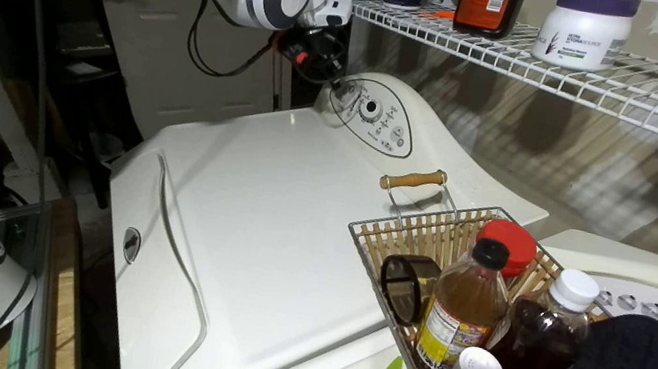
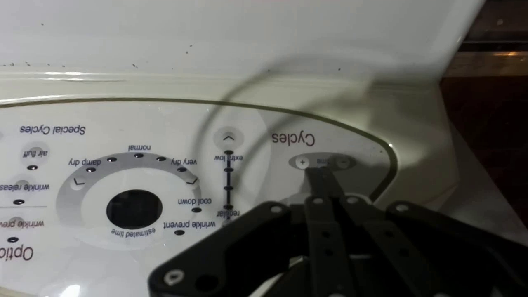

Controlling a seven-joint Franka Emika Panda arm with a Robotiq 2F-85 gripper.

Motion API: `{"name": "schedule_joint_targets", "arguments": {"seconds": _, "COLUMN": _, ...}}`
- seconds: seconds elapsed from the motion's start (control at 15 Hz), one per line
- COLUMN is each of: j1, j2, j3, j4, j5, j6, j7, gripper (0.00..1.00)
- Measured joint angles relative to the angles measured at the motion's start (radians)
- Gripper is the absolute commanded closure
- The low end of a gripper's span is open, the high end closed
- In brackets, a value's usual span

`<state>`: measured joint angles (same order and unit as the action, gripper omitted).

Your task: Press a button on the washing machine

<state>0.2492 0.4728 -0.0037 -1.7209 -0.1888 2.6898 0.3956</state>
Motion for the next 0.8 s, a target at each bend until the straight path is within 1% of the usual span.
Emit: {"name": "schedule_joint_targets", "arguments": {"seconds": 0.8, "j1": 0.062, "j2": 0.058, "j3": -0.096, "j4": 0.050, "j5": -0.008, "j6": 0.052, "j7": 0.000, "gripper": 1.00}}
